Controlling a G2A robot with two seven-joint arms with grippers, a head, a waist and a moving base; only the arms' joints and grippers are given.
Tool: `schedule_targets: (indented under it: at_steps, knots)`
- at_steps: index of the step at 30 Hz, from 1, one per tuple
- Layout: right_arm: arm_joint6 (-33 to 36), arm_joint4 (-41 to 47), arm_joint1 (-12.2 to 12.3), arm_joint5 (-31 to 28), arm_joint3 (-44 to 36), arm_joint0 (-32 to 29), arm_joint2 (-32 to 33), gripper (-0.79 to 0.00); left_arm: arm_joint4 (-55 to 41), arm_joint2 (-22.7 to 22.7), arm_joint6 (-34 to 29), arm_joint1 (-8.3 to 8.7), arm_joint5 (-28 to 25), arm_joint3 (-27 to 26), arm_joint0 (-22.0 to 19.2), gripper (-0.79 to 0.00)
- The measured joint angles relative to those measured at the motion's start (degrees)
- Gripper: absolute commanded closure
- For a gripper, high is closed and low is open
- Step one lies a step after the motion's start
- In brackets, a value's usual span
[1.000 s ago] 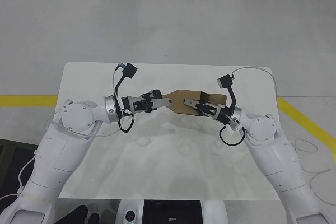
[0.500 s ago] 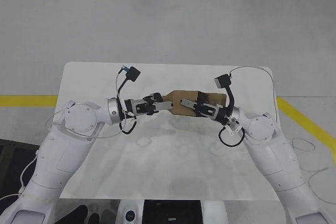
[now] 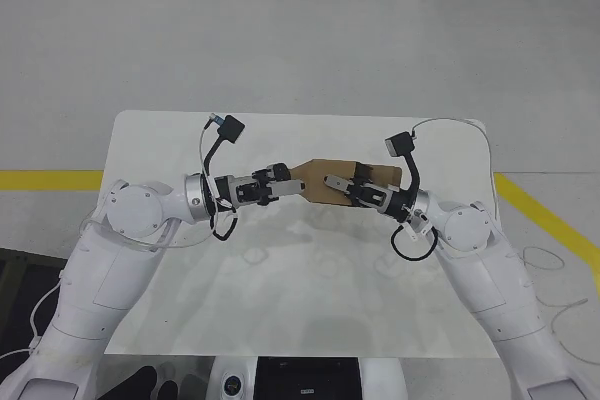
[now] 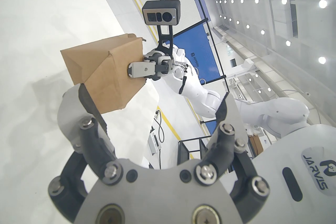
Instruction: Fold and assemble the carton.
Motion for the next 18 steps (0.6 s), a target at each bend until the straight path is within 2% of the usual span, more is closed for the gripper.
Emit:
schedule_targets:
  at_steps: [18]
  knots:
    - [-1.5,-0.4,0.1,0.0,-1.5,-0.4,0.5,0.000,2.5,1.0,1.5,-0.08,0.7,-1.5,-0.2,-0.785]
